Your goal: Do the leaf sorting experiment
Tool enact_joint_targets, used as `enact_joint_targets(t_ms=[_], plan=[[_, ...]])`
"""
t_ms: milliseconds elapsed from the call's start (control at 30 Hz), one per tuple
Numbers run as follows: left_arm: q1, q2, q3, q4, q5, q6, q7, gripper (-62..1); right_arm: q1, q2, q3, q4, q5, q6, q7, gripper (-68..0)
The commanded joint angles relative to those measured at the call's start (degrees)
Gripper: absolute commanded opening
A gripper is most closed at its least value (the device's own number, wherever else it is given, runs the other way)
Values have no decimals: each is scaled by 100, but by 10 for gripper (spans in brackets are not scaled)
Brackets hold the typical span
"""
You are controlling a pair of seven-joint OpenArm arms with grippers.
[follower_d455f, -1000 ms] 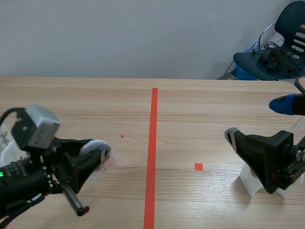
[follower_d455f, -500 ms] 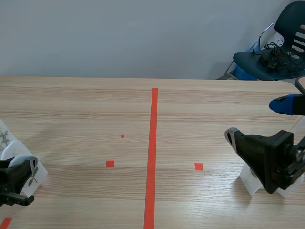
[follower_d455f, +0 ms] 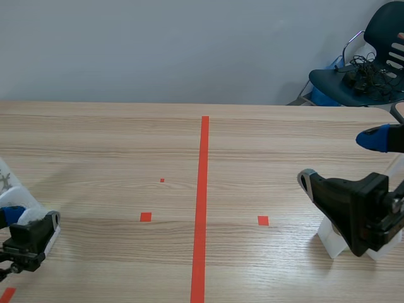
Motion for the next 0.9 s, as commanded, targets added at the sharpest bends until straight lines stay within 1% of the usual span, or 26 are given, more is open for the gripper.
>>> enact_joint_targets(t_ms=[0, 67, 167, 267, 333, 400, 500, 633, 700, 767, 867], plan=[[33, -15, -48, 216, -61, -87, -98, -113, 66, 28, 4, 0, 22, -17, 46, 4], [72, -57, -160, 350, -90, -308, -46, -103, 66, 28, 4, 0, 22, -17, 46, 4], [251, -155, -446, 809, -407, -890, 192, -103, 66, 28, 4, 0, 22, -17, 46, 4], [490, -229, -831, 1502, -667, -1449, 551, -103, 66, 28, 4, 0, 22, -17, 46, 4], [662, -247, -1093, 2024, -931, -1818, 820, -103, 66, 28, 4, 0, 22, -17, 46, 4], [822, -275, -1276, 2562, -1147, -2090, 1062, -102, 66, 28, 4, 0, 22, -17, 48, 4], [997, -332, -1338, 3346, -1193, -2090, 1429, -101, 66, 31, 4, 0, 22, -17, 48, 4], [1132, -369, -1222, 4297, -1169, -2090, 1790, -98, 68, 31, 4, 0, 22, -17, 68, 4], [1209, -367, -1143, 4699, -1156, -2090, 1989, -50, 68, 31, 4, 0, 22, -17, 68, 4], [1314, -369, -1049, 4940, -1154, -2090, 2026, 7, 68, 31, 4, 0, 22, -17, 66, 4], [1523, -367, -859, 5018, -1156, -2090, 2028, 14, 68, 31, 4, 0, 22, -17, 66, 4]])
